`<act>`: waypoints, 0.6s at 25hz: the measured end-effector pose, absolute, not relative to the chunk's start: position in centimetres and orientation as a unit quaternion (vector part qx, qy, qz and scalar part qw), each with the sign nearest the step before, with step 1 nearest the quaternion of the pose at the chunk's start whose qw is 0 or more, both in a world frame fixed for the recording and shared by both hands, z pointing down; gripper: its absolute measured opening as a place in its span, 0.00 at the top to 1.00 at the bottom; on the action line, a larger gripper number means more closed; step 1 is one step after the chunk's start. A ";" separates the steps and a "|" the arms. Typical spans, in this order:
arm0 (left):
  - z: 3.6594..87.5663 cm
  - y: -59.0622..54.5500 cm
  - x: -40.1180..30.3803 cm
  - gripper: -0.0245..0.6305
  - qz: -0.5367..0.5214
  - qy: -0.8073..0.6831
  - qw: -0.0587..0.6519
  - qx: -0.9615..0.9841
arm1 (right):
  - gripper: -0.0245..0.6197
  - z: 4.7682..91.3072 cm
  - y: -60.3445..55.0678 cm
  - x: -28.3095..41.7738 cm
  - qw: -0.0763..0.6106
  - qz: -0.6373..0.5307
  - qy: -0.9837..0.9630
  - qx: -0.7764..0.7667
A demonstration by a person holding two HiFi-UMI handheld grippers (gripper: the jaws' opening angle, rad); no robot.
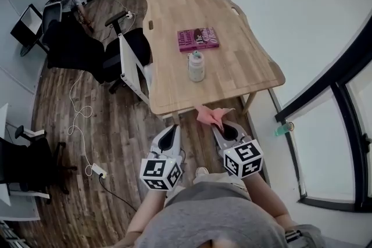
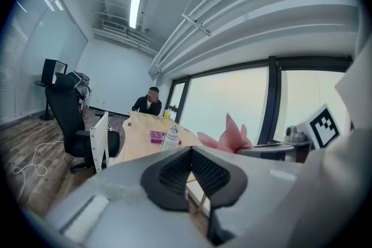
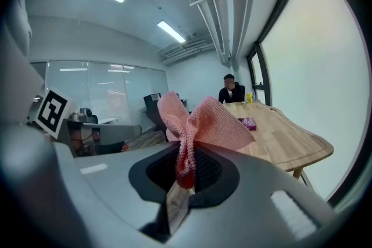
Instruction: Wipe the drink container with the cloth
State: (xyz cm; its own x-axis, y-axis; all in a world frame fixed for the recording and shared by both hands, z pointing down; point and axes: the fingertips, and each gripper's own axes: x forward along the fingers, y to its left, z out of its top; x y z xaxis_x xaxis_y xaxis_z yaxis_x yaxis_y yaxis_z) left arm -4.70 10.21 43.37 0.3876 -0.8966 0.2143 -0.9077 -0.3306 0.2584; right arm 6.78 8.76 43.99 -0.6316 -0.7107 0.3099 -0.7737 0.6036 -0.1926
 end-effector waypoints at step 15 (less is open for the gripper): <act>44.4 4.9 -5.8 0.96 0.018 -0.582 0.178 0.793 | 0.92 44.6 0.2 5.5 0.104 0.147 -0.897 0.404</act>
